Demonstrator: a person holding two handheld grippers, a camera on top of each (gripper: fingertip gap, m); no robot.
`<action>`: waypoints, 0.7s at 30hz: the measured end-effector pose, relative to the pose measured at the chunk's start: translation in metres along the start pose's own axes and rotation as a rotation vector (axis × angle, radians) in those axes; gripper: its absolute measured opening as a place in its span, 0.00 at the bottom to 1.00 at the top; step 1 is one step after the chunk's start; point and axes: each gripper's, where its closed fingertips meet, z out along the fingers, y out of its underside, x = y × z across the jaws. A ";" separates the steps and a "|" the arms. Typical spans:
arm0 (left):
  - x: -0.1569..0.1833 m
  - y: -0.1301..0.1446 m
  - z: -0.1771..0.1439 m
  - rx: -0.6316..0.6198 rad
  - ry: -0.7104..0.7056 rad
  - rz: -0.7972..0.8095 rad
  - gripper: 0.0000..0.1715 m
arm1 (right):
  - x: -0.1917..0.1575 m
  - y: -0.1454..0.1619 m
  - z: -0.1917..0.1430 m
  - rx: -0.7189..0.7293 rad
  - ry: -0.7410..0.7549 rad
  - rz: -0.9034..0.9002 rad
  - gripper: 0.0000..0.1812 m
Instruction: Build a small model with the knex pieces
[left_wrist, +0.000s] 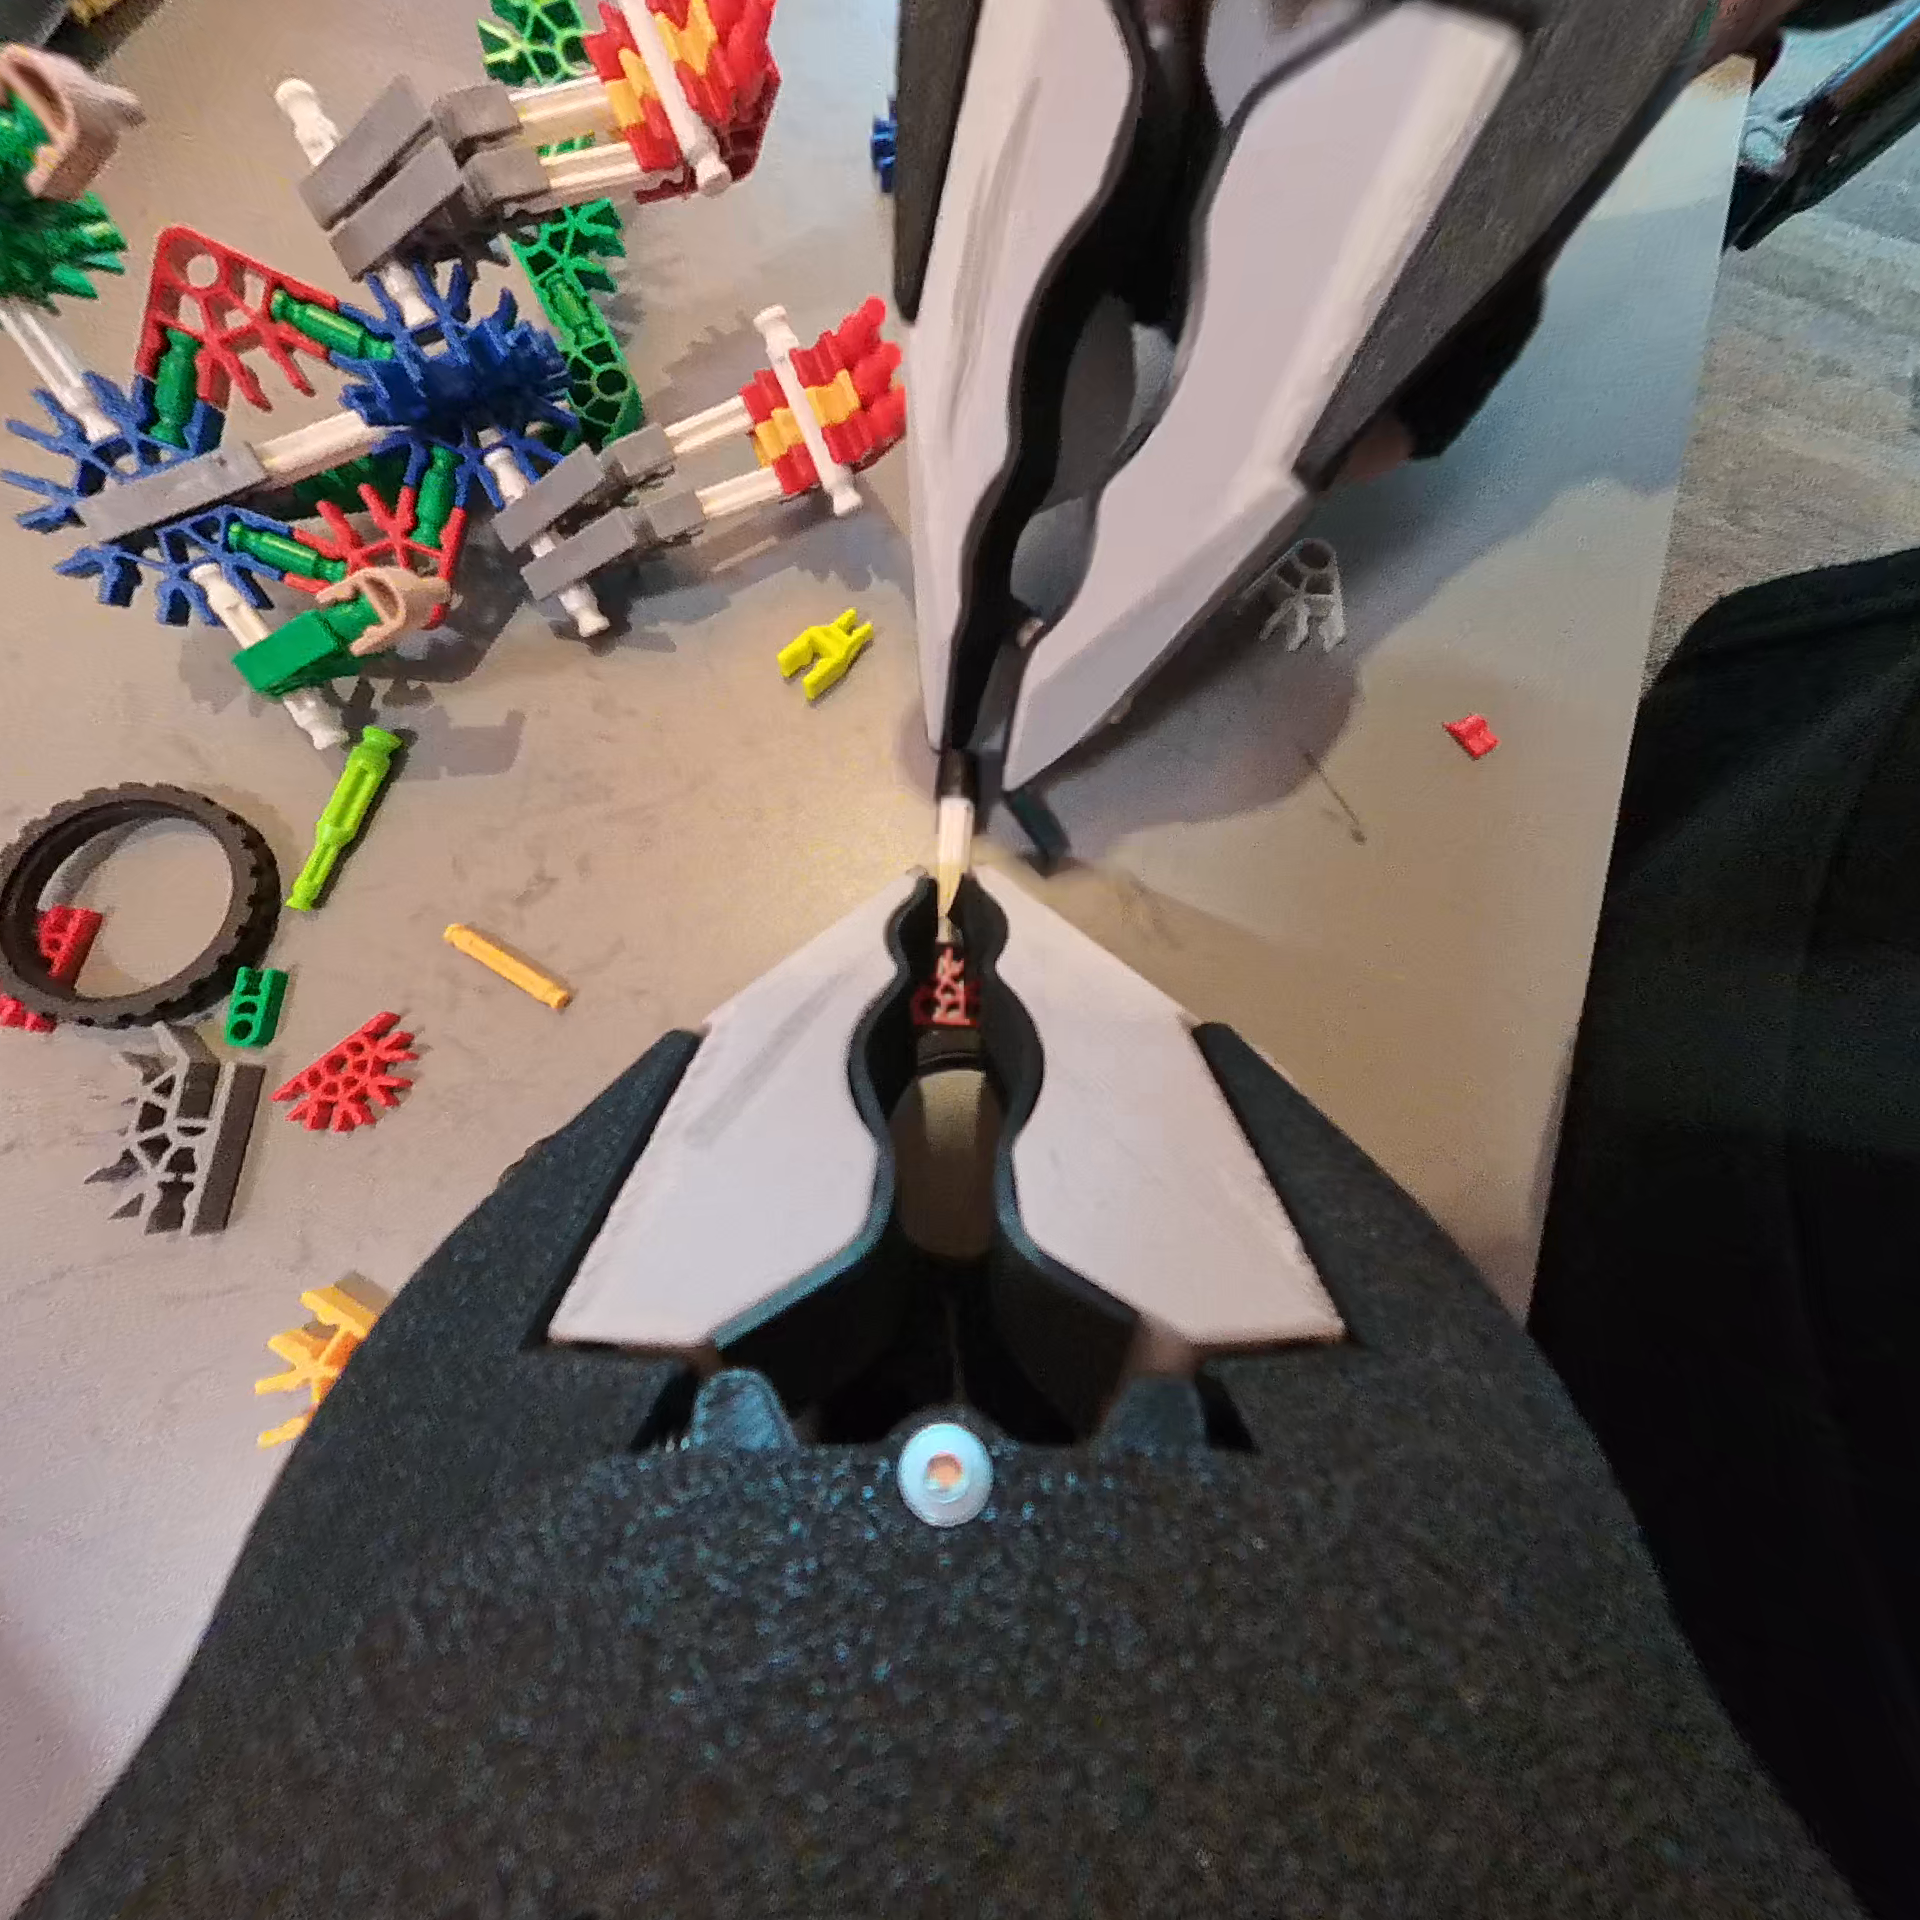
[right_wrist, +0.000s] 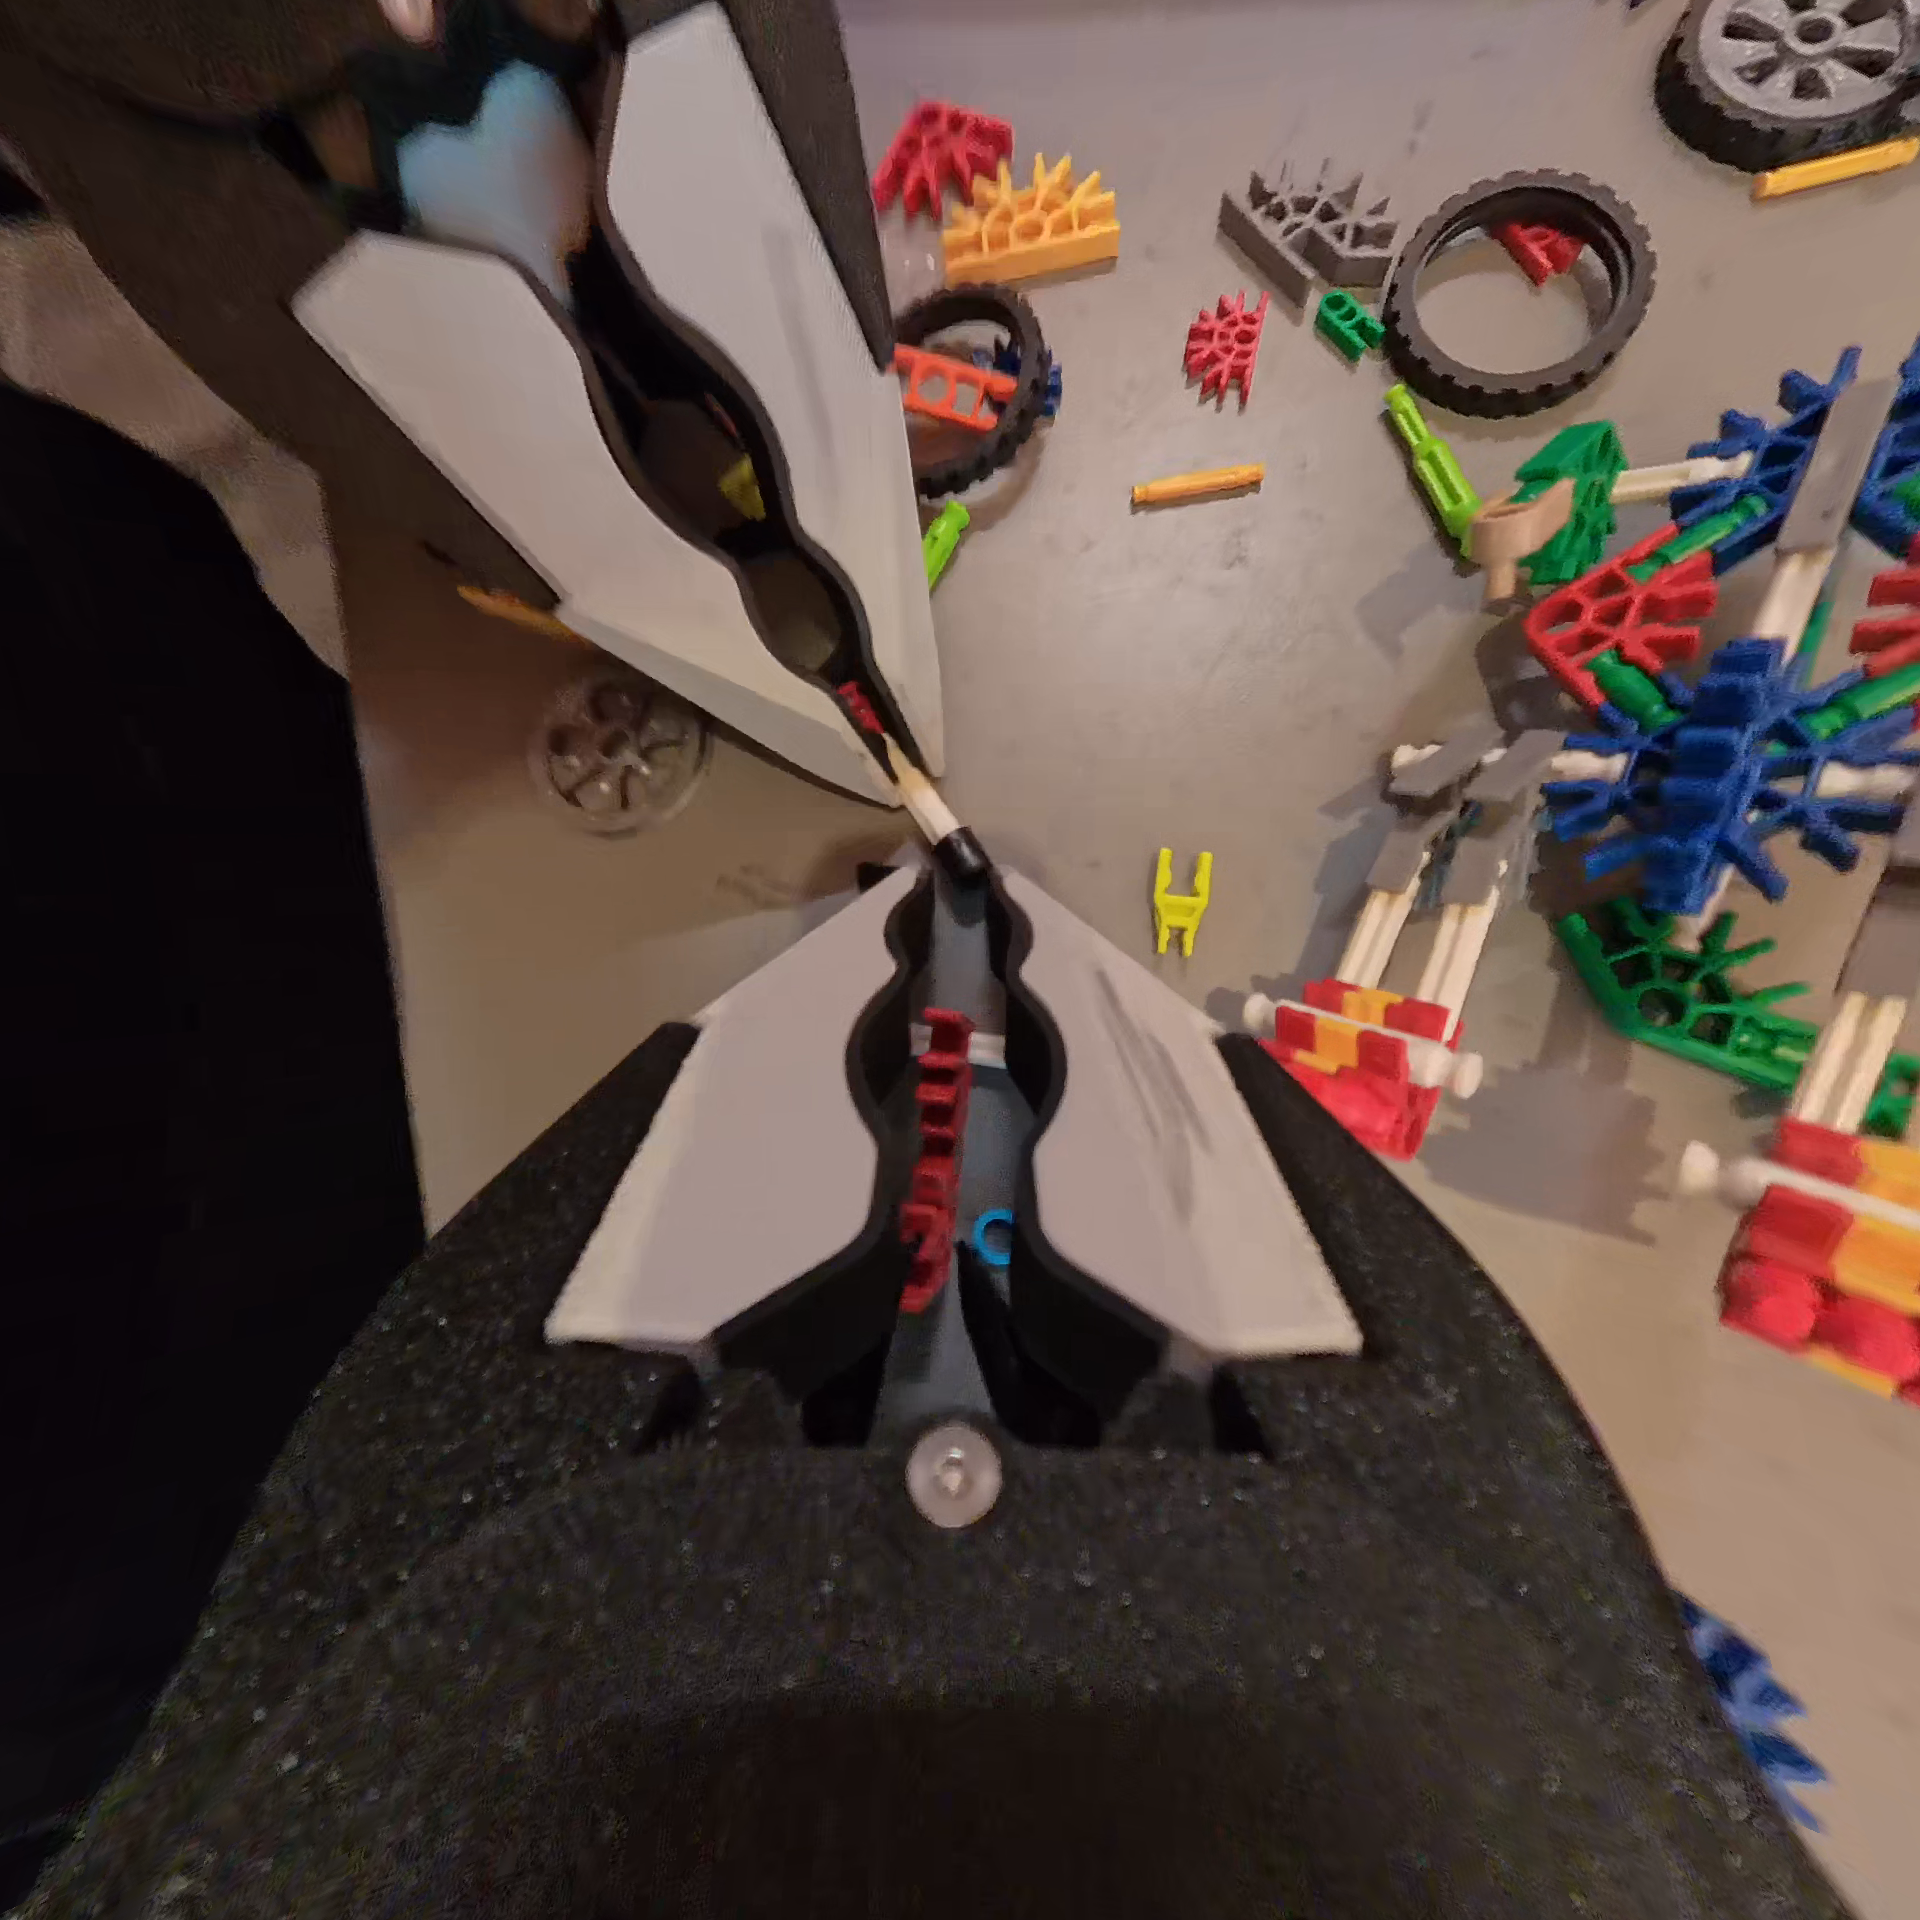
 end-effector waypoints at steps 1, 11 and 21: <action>-0.002 -0.001 -0.001 0.007 -0.009 -0.004 0.01 | -0.002 -0.003 -0.003 0.027 -0.010 0.022 0.07; -0.001 -0.022 -0.010 0.104 0.004 0.024 0.01 | 0.002 -0.011 -0.037 0.127 0.049 0.073 0.09; 0.013 -0.049 -0.020 0.157 -0.021 0.204 0.01 | -0.009 -0.019 -0.045 0.232 -0.030 0.221 0.09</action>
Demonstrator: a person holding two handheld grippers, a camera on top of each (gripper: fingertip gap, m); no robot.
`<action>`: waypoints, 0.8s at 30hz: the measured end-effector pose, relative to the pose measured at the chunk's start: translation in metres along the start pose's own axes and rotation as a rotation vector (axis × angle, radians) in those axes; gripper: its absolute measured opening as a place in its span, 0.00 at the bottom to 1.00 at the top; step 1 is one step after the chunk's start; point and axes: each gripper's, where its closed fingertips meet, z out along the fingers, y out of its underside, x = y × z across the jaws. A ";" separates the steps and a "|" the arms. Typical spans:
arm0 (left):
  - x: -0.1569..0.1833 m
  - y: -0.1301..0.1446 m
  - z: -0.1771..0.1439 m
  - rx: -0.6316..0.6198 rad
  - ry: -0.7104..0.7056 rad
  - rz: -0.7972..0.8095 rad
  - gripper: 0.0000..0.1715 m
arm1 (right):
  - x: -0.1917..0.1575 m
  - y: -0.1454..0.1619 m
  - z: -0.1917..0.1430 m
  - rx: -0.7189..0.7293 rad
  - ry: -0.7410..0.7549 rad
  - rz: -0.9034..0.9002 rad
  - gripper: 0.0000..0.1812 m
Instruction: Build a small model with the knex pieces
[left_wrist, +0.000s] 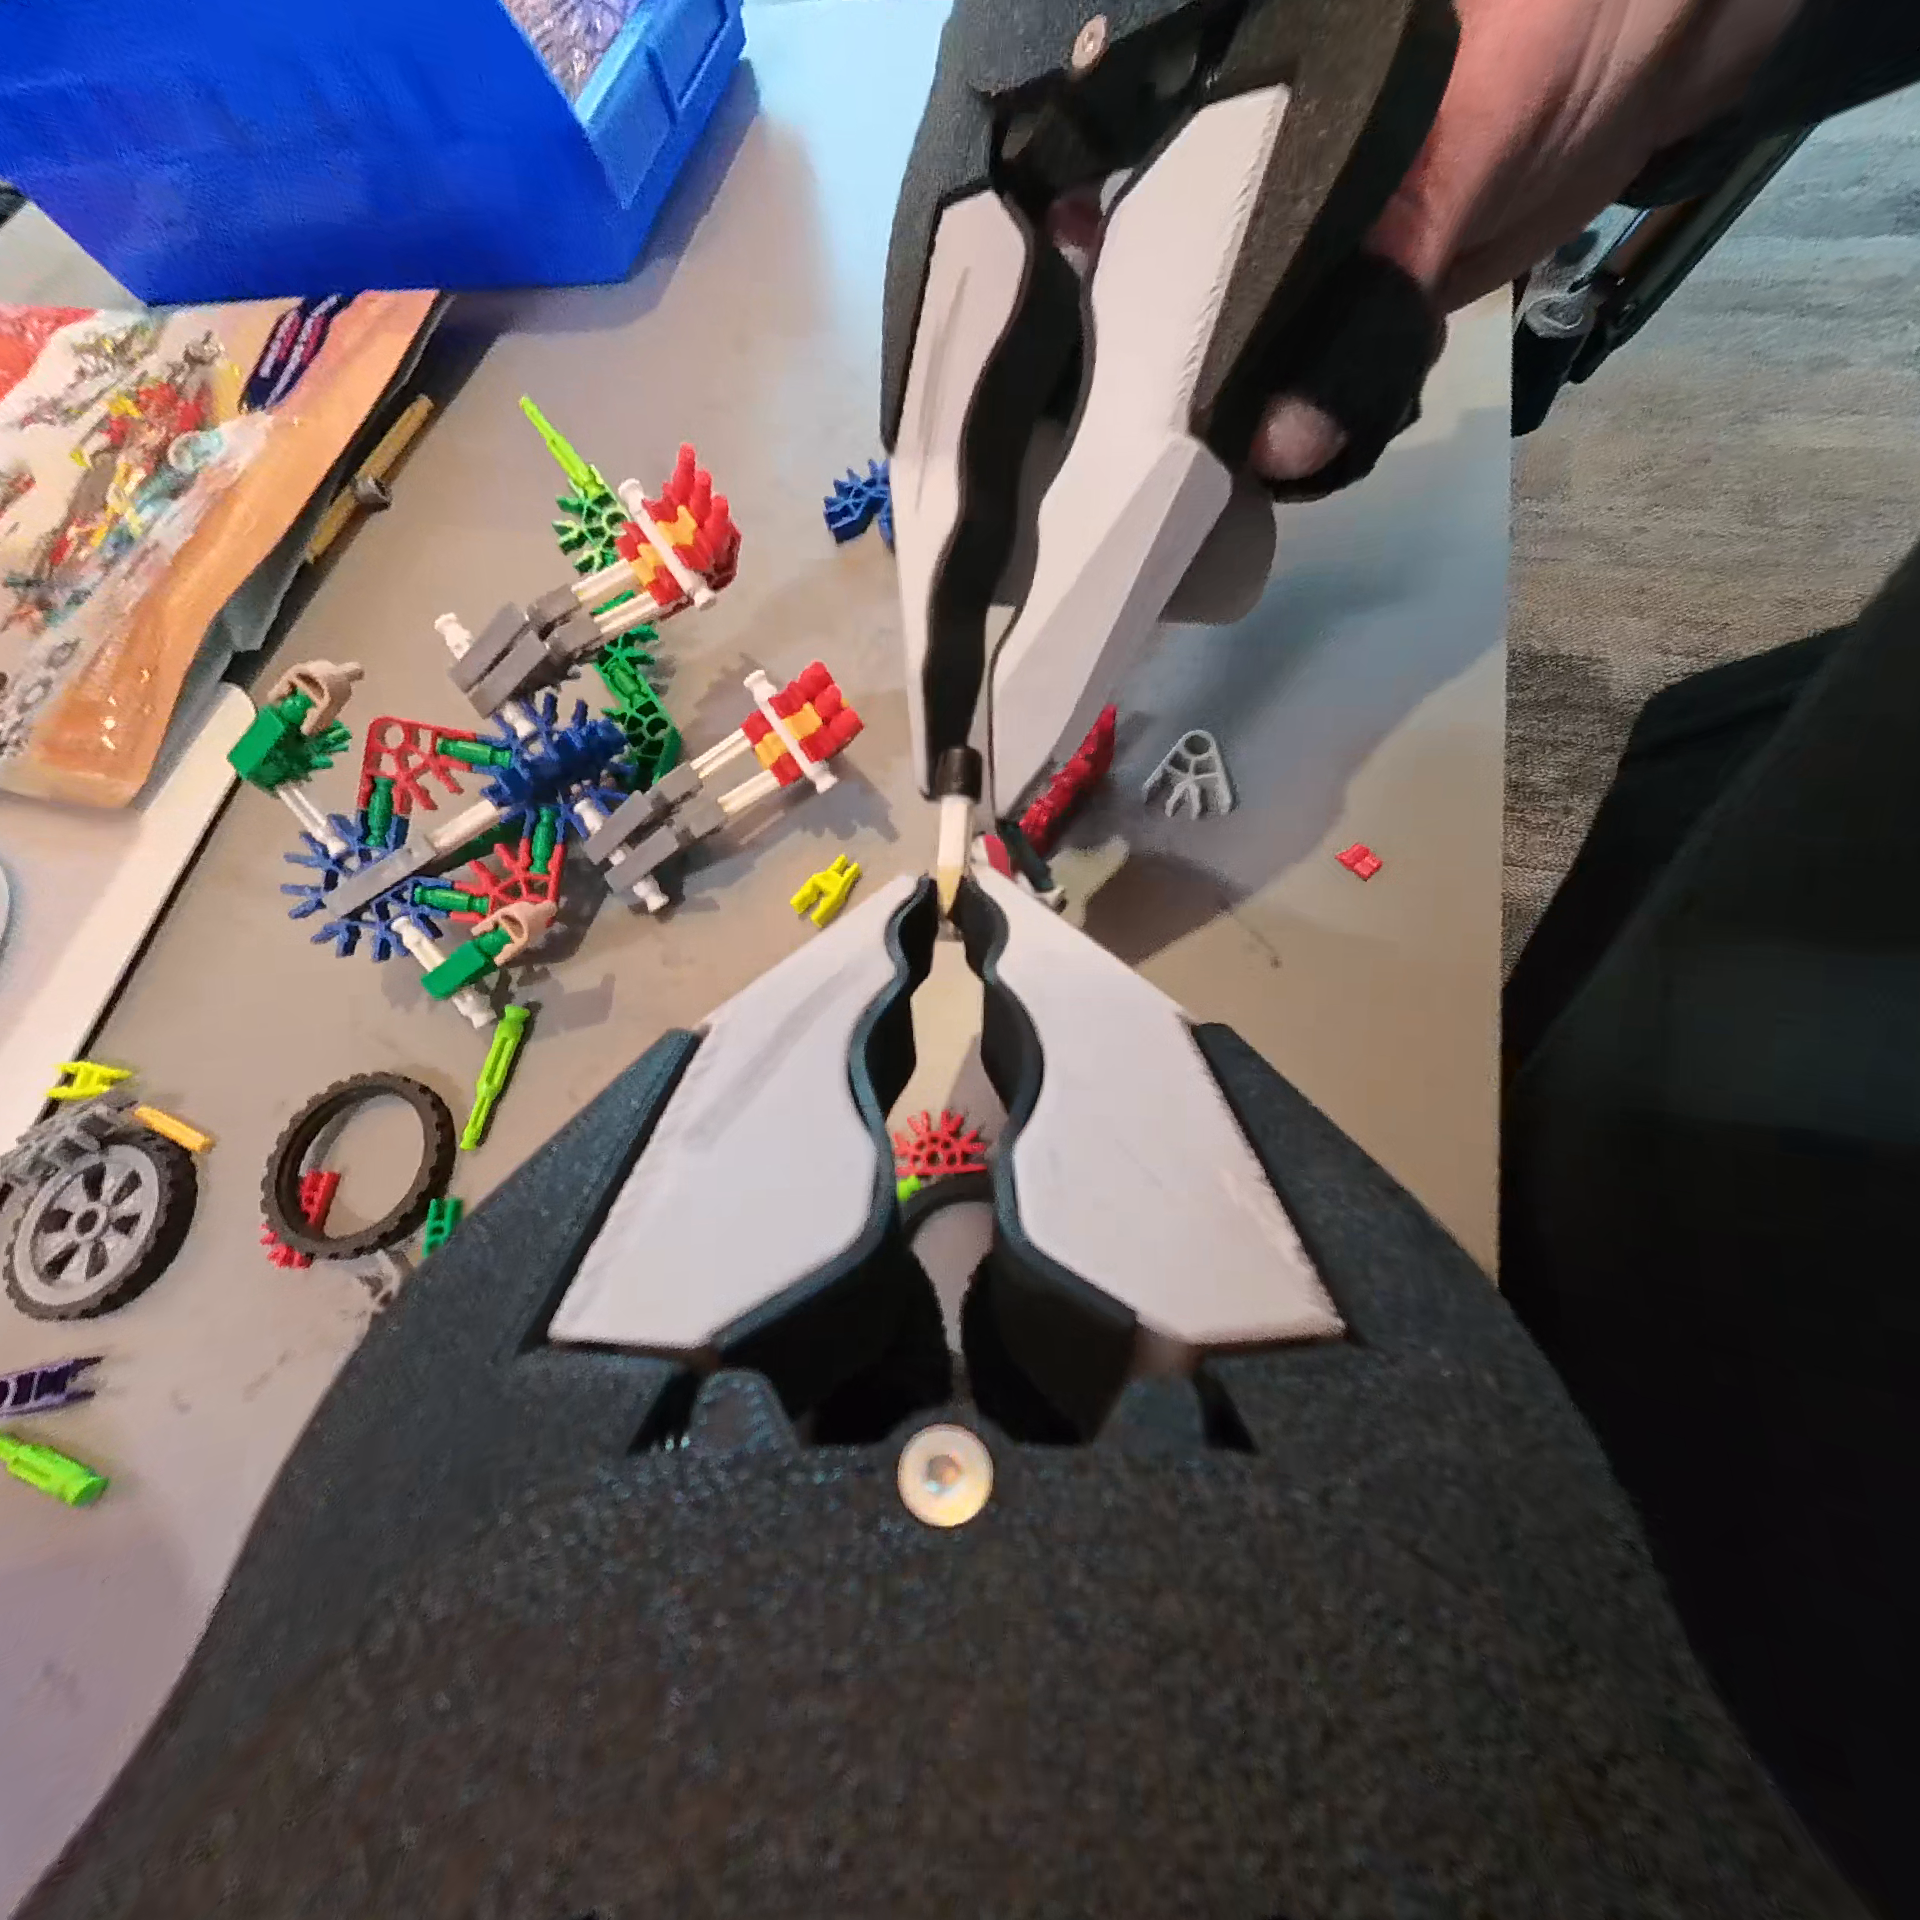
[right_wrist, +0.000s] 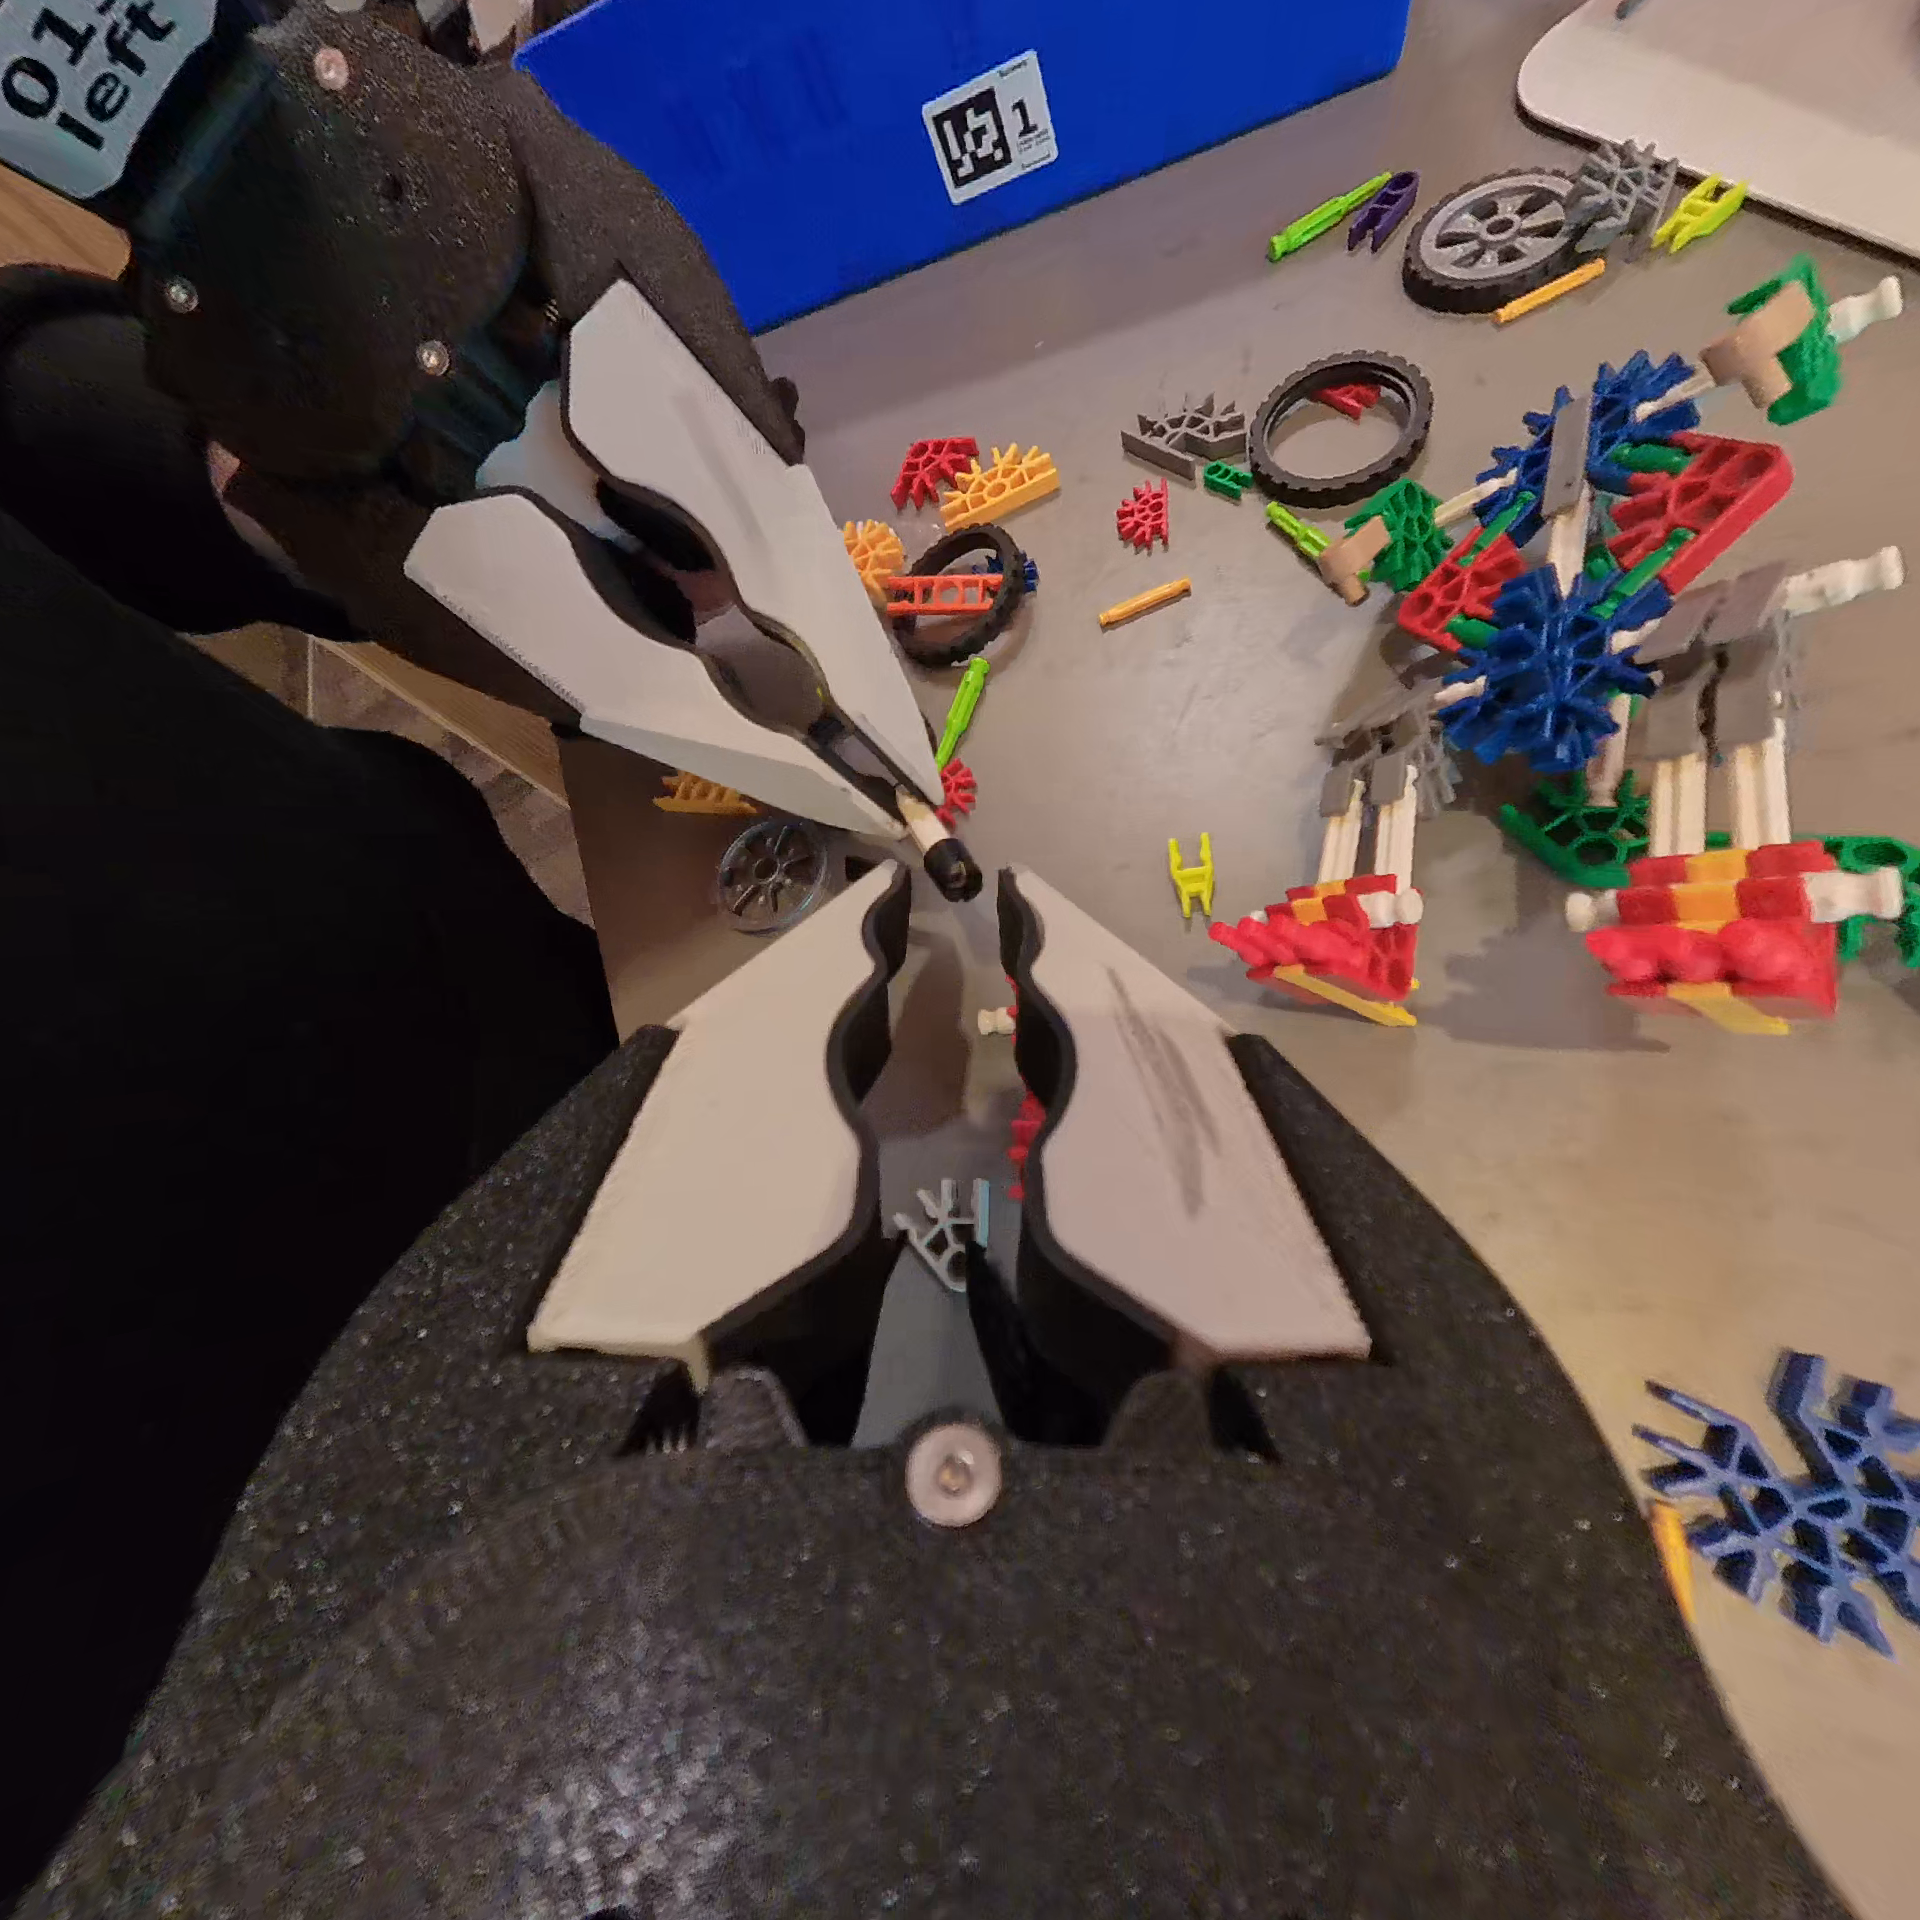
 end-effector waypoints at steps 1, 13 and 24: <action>0.001 -0.002 0.000 0.009 0.007 -0.001 0.01 | -0.001 0.000 0.000 0.005 -0.004 -0.001 0.08; 0.012 -0.007 0.008 0.031 0.062 -0.037 0.04 | -0.007 0.002 -0.011 0.074 -0.011 0.037 0.04; 0.006 -0.038 -0.008 0.179 0.145 -0.329 0.10 | 0.005 -0.021 -0.038 0.329 -0.076 0.311 0.04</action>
